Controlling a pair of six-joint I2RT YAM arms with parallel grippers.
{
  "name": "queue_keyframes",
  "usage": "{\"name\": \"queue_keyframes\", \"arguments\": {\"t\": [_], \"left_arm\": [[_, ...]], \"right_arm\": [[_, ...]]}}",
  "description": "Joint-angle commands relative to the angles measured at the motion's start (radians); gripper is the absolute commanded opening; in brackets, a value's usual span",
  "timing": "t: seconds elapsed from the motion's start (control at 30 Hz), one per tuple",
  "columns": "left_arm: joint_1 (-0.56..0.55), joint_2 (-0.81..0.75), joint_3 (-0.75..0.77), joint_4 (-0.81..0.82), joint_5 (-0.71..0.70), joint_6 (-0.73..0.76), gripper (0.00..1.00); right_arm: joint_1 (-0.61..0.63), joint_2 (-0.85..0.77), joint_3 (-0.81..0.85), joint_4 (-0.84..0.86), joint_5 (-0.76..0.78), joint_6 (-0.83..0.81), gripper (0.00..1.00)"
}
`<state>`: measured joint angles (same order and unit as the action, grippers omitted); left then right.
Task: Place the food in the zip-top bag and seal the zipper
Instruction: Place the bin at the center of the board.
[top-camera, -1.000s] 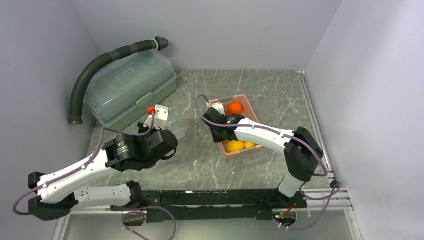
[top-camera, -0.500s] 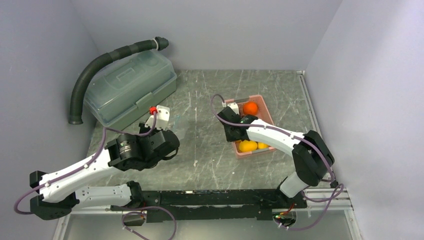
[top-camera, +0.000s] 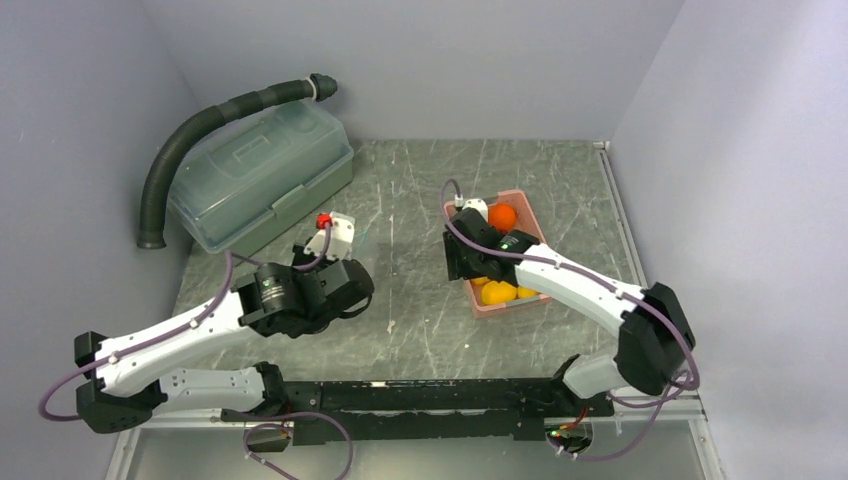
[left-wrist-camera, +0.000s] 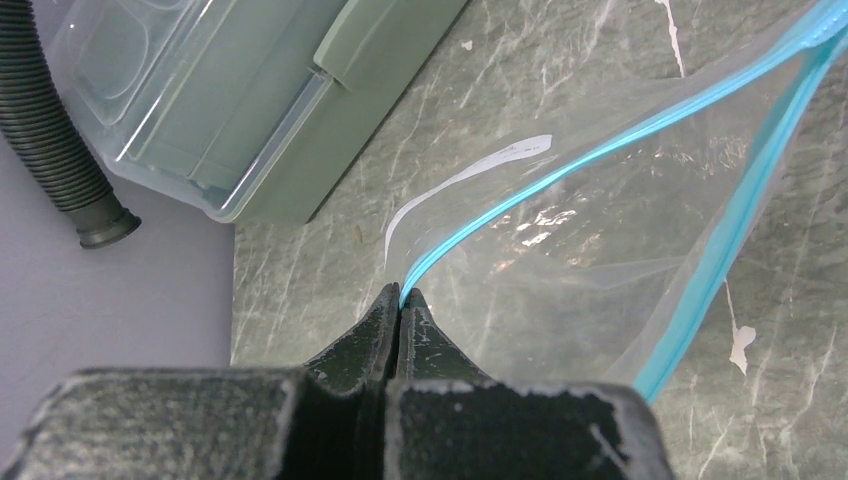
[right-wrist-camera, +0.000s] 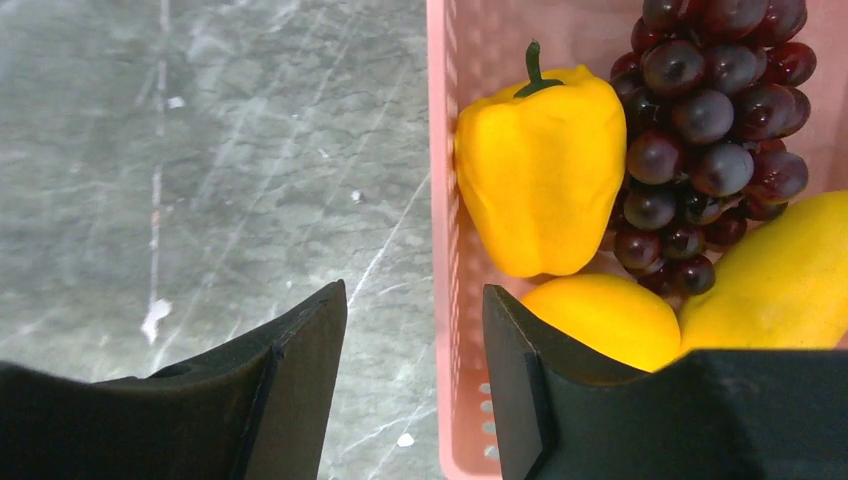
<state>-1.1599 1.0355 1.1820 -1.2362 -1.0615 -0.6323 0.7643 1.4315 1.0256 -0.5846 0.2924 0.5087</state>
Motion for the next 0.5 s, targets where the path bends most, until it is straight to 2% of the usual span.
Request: {"name": "queue_keyframes", "arguments": {"t": [0.0,0.2,0.47], "left_arm": [[-0.002,0.063,0.032,0.030,0.023,-0.009,0.00],[0.012,0.198,0.078,0.034,0.111,-0.026,0.00],[0.036,0.316,0.172,0.082,0.220,-0.004,0.00]], "right_arm": [[0.002,-0.121,0.020,0.003,-0.068,0.021,0.56],[0.003,-0.251,-0.040,0.068,-0.221,0.062,0.57],[0.004,-0.397,-0.148,0.178,-0.349,0.178,0.57]]}}
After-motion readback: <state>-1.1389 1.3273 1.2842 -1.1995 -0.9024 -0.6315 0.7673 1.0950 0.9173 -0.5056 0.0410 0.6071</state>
